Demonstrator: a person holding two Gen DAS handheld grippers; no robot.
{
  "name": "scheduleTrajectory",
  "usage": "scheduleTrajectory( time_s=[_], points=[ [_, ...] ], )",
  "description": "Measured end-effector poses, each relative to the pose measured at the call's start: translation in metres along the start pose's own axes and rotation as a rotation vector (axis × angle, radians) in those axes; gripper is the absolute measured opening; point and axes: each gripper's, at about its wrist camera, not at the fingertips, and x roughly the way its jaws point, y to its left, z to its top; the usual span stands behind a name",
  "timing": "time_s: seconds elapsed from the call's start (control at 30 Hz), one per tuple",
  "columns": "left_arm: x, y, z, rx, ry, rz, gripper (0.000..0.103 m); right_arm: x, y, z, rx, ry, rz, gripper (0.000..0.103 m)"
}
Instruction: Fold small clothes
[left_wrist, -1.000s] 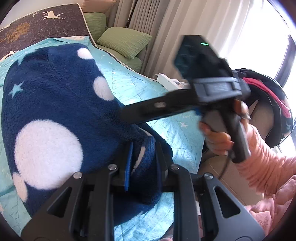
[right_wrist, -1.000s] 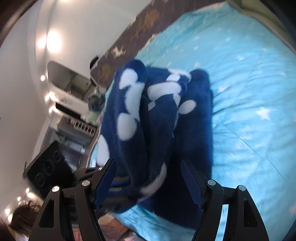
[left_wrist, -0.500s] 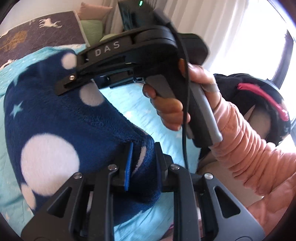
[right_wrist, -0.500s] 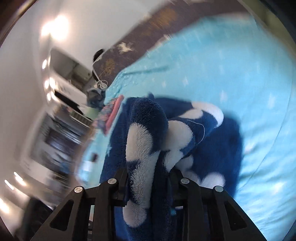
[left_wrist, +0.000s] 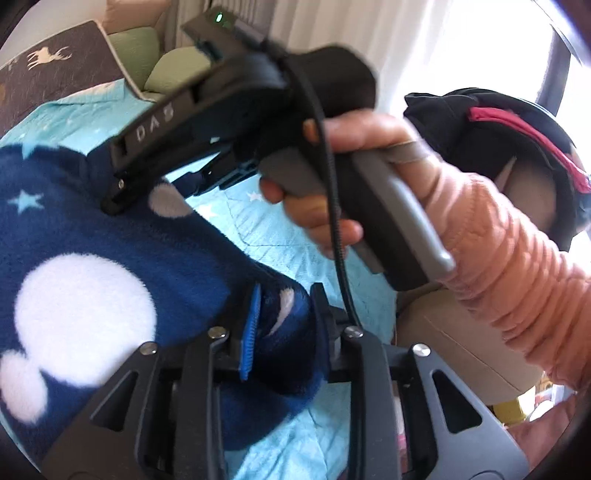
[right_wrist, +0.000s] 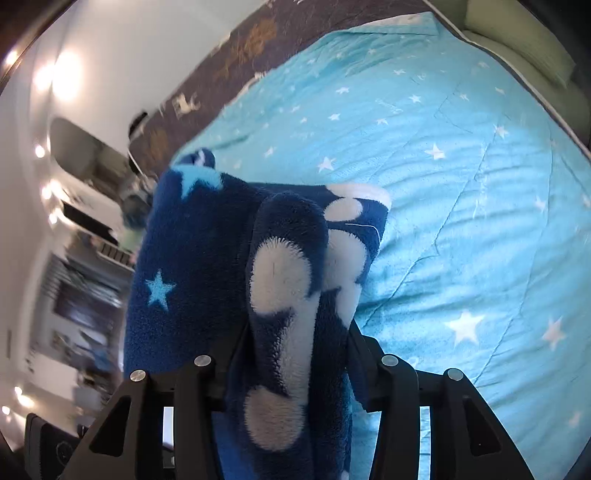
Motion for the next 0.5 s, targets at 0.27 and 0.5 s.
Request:
scheduleTrajectory(
  time_s=[0.27, 0.5],
  points=[
    [-0.071, 0.020, 0.005, -0.078, -0.155, -0.003, 0.048, -0.006, 0.013, 0.002, -0.039, -0.023, -0.047, 0.048],
    [-0.062, 0.074, -0.015, -0.182, -0.137, 0.265, 0.049, -0.035, 0.017, -0.006, -0.050, -0.091, -0.144, 0.055]
  ],
)
